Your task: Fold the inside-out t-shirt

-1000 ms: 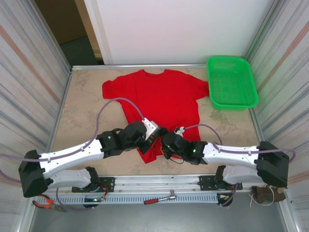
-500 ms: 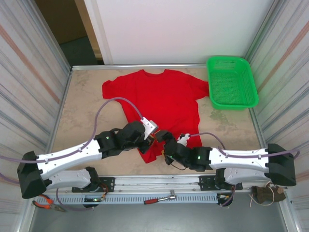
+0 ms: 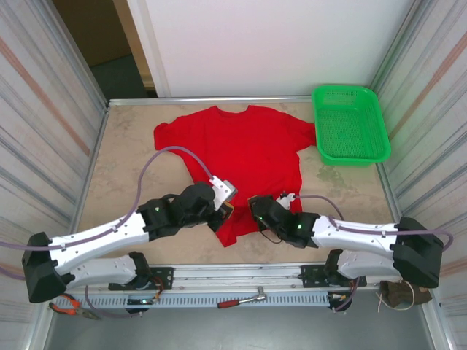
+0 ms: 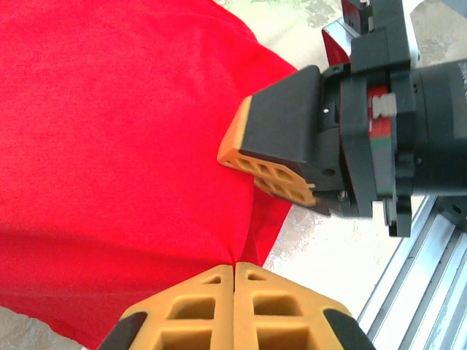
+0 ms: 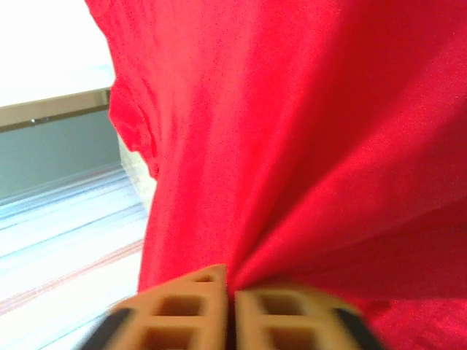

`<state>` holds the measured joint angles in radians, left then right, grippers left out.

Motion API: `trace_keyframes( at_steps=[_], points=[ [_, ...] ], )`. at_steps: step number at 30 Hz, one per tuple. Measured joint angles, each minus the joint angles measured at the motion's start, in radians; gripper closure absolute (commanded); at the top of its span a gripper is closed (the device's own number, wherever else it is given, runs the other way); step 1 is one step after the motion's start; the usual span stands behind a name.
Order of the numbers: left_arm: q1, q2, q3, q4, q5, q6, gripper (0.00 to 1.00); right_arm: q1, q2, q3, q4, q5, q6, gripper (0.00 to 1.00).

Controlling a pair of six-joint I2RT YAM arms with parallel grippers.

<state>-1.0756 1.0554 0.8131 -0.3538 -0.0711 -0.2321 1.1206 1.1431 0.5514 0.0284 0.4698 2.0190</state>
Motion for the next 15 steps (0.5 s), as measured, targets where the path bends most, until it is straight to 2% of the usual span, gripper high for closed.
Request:
trace_keyframes(
  at_steps=[3,5,8,11,15],
  points=[
    [0.0,-0.006,-0.01,0.01,0.001,0.004,0.98,-0.01,-0.048,0.0,-0.01,-0.003,-0.035,1.0],
    [0.0,-0.006,-0.018,0.014,0.002,0.015,0.71,-0.013,-0.082,0.0,-0.026,-0.002,-0.062,1.0],
    [0.0,-0.006,-0.036,0.019,-0.002,0.032,0.46,-0.015,-0.119,0.012,-0.071,-0.002,-0.101,1.0],
    [0.0,-0.006,-0.06,0.037,-0.005,0.057,0.37,-0.015,-0.134,0.032,-0.108,-0.003,-0.134,1.0],
    [-0.015,0.002,-0.072,0.081,-0.02,0.084,0.32,-0.015,-0.159,0.037,-0.138,-0.003,-0.152,1.0]
  ],
)
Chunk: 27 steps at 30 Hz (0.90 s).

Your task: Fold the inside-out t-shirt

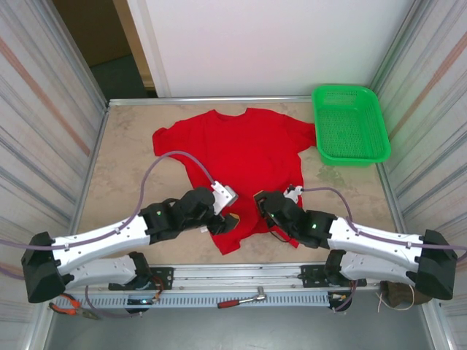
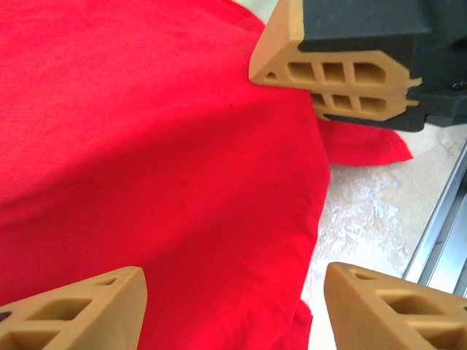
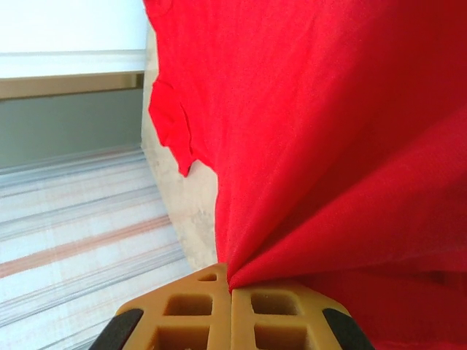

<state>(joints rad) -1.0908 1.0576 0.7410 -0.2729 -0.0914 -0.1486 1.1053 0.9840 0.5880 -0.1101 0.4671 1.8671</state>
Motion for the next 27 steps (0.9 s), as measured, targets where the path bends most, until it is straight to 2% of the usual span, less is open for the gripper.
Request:
trace_keyframes(
  at_steps=[12,21,23,24,25,27],
  points=[
    [-0.187,0.214,0.0,0.187,-0.142,0.053,0.21,0.0,-0.024,0.001,-0.028,-0.003,-0.021,1.0],
    [-0.227,0.352,0.0,0.307,-0.264,0.047,0.23,-0.018,-0.031,0.007,-0.055,0.004,-0.025,1.0],
    [-0.233,0.383,0.0,0.334,-0.309,0.044,0.28,-0.027,-0.034,0.007,-0.064,0.008,-0.029,1.0],
    [-0.237,0.401,0.0,0.351,-0.337,0.045,0.34,-0.032,-0.034,0.007,-0.069,0.01,-0.034,1.0],
    [-0.24,0.415,0.0,0.36,-0.36,0.042,0.44,-0.036,-0.035,0.007,-0.072,0.013,-0.037,1.0],
    [-0.246,0.442,0.003,0.375,-0.406,0.041,0.81,-0.042,-0.037,0.007,-0.082,0.019,-0.045,1.0]
  ],
)
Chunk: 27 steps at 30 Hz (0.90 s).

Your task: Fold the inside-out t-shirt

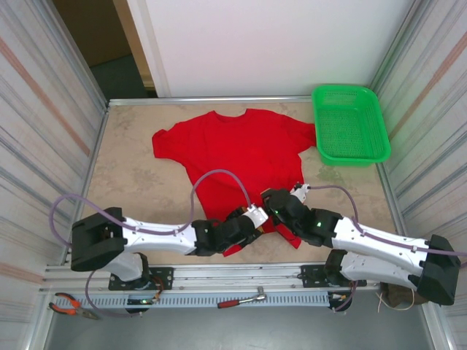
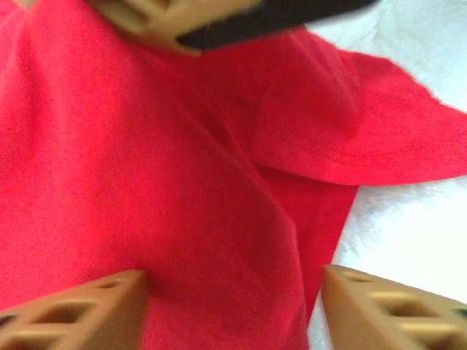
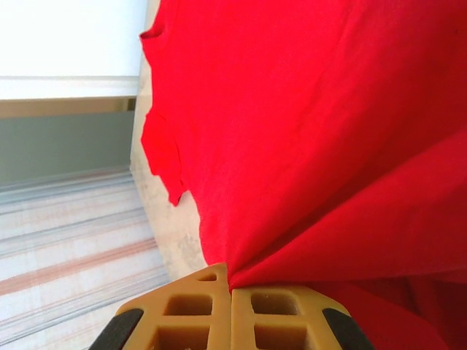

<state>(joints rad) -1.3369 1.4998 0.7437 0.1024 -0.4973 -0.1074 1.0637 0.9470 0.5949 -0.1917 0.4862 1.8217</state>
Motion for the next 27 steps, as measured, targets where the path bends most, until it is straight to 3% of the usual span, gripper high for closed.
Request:
trace_keyframes(
  at_steps=[1,2,8,11,13,16,20,23,27],
  points=[
    [-0.001,0.011,0.002,-0.002,-0.022,0.0,0.97,-0.002,-0.004,0.0,-0.002,0.0,-0.001,1.0],
    [0.001,0.018,0.002,-0.009,-0.042,0.0,1.0,-0.002,-0.011,0.0,-0.001,-0.002,0.0,1.0],
    [0.056,-0.065,0.02,-0.085,-0.098,0.021,1.0,0.016,-0.072,0.0,0.007,-0.042,0.002,0.98],
    [0.103,-0.198,0.052,-0.149,-0.038,0.03,1.0,0.006,-0.09,0.0,0.008,-0.051,-0.002,0.49],
    [0.156,-0.285,0.098,-0.204,0.035,0.03,1.0,-0.007,-0.105,-0.001,0.008,-0.068,-0.026,0.39],
    [0.235,-0.367,0.169,-0.287,0.135,0.031,1.0,-0.025,-0.151,-0.016,0.007,-0.099,-0.095,0.46],
    [0.279,-0.402,0.229,-0.391,0.247,0.037,1.0,-0.017,-0.228,-0.062,0.019,-0.175,-0.219,0.76],
    [0.286,-0.391,0.255,-0.462,0.314,0.047,1.0,0.064,-0.237,-0.103,0.052,-0.196,-0.301,0.96],
    [0.288,-0.357,0.29,-0.54,0.374,0.055,1.0,0.243,-0.122,-0.104,0.125,-0.168,-0.394,1.0]
  ],
)
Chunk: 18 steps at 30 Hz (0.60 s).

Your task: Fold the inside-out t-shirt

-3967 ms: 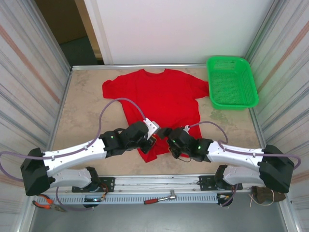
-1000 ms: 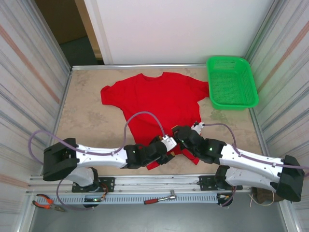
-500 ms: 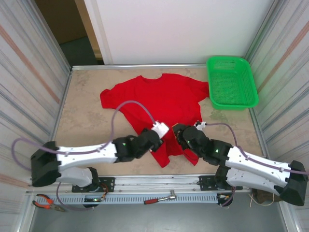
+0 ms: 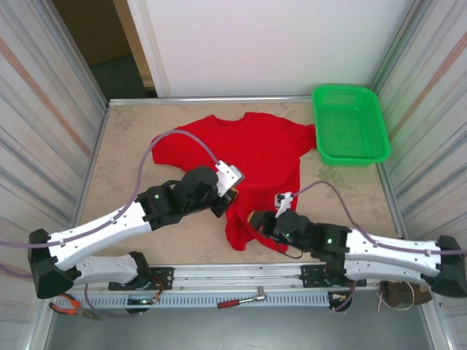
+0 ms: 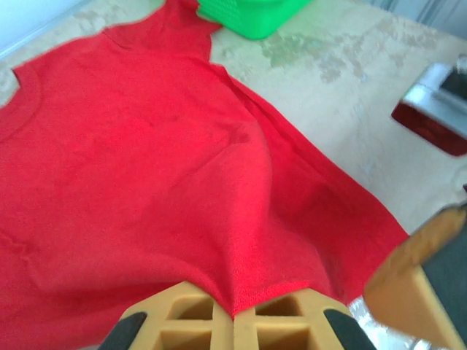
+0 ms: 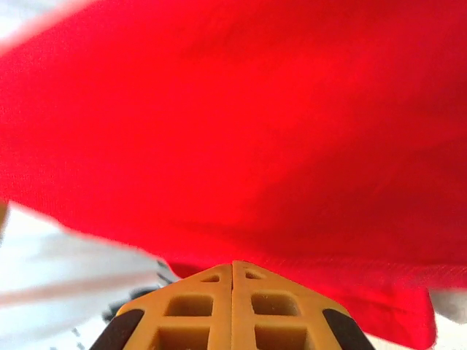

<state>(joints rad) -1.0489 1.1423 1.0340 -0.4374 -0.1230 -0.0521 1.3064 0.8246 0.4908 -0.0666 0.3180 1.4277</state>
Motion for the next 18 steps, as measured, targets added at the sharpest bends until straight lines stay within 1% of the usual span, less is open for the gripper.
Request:
trace_keyframes(
  at_steps=[2,4,7,9,14,18],
  points=[
    [0.0,0.012,0.013,-0.021,0.016,0.001,1.0,0.052,0.076,0.016,0.031,0.017,-0.034,1.0],
    [0.0,0.016,0.023,-0.039,0.03,0.001,1.0,0.074,0.159,0.045,0.055,0.038,-0.057,1.0],
    [0.0,0.018,0.04,-0.06,0.047,0.0,1.0,0.066,0.257,0.073,0.109,0.09,-0.074,1.0],
    [0.0,0.018,0.048,-0.068,0.056,0.0,1.0,0.05,0.283,0.073,0.126,0.135,-0.076,1.0],
    [-0.013,0.018,0.069,-0.087,0.09,-0.016,1.0,-0.059,0.289,0.073,0.146,0.255,-0.083,1.0],
    [-0.031,0.018,0.093,-0.089,0.128,-0.034,1.0,-0.187,0.305,0.073,0.159,0.268,-0.126,1.0]
  ],
)
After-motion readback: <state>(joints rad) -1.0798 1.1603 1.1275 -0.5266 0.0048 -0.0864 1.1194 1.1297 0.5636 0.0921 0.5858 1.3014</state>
